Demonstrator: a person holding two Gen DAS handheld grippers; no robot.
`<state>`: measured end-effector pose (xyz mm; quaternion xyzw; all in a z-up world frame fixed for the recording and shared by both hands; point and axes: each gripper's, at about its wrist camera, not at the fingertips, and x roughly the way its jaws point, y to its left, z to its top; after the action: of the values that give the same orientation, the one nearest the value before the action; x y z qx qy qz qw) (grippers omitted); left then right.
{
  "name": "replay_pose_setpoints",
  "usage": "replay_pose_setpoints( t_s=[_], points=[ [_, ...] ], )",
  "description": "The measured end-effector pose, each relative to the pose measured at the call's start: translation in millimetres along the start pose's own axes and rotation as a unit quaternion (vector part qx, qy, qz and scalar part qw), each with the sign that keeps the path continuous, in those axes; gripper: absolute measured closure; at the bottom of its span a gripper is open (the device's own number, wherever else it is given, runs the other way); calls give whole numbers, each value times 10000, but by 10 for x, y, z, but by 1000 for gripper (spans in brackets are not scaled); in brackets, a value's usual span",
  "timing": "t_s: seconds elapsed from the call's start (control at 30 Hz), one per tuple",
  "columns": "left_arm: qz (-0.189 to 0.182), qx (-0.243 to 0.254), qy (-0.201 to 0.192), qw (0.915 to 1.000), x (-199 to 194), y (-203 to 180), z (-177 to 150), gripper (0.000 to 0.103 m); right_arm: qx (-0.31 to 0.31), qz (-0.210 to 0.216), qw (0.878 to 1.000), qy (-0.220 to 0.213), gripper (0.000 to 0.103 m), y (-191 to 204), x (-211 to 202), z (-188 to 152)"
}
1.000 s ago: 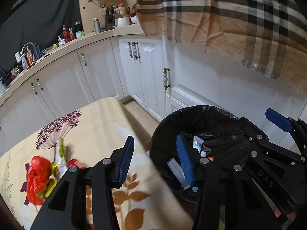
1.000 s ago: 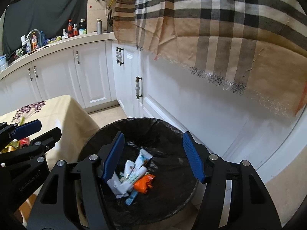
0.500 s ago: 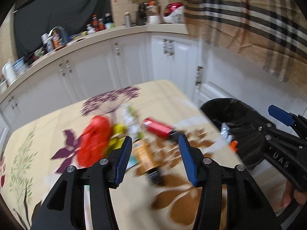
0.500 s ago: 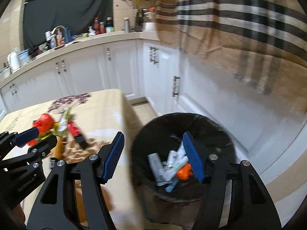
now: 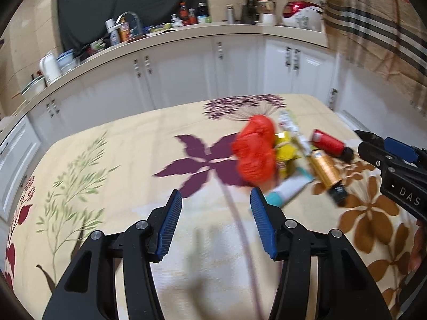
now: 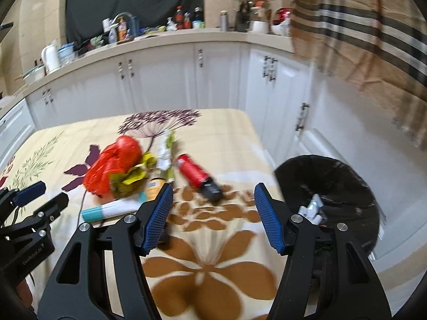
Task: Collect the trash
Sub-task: 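Move both open tools back over the table items, then grasp the gold spray can with the right tool while the left tool grasps the teal-capped tube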
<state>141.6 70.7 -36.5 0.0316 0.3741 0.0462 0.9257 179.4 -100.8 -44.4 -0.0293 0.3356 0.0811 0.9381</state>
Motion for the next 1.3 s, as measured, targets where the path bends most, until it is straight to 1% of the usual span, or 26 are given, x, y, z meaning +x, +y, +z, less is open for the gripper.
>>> replay_pose_setpoints(
  t_s=[0.17,0.2,0.23,0.37,0.47,0.5,0.53,0.67,0.87,0.97,1.13,1.3],
  points=[
    [114,-130,39,9998,30,249,-38,50,-222,66,9994,267,43,254,178,12],
    [122,-149,51,9998,40,290,-41,50,-246,68,9992,315,46,277,204,4],
    [129,-164,56,9998,46,327,-51,50,-273,80,9988,396,52,304,247,0],
    [113,-196,79,9997,84,419,-52,50,-299,162,9970,702,59,362,388,-20],
    [46,-193,95,9998,110,430,-49,49,-364,200,9953,874,72,410,457,-41],
    [24,-185,99,9998,114,420,-48,49,-383,226,9948,916,80,425,474,-50],
    [-2,-177,101,9998,117,412,-47,49,-398,245,9944,950,80,436,488,-54],
    [-124,-115,90,9998,129,338,-28,49,-396,226,9952,861,80,434,428,-53],
    [-413,73,72,9991,143,94,32,49,-298,162,9969,705,80,307,268,-86],
    [-584,253,89,9979,167,-59,42,49,-220,109,9976,652,80,202,192,-111],
    [-800,631,243,9945,263,-313,29,49,-59,26,9981,611,80,-19,88,-163],
    [-849,866,332,9921,333,-454,41,49,80,3,9983,578,80,-189,34,-188]
  ],
)
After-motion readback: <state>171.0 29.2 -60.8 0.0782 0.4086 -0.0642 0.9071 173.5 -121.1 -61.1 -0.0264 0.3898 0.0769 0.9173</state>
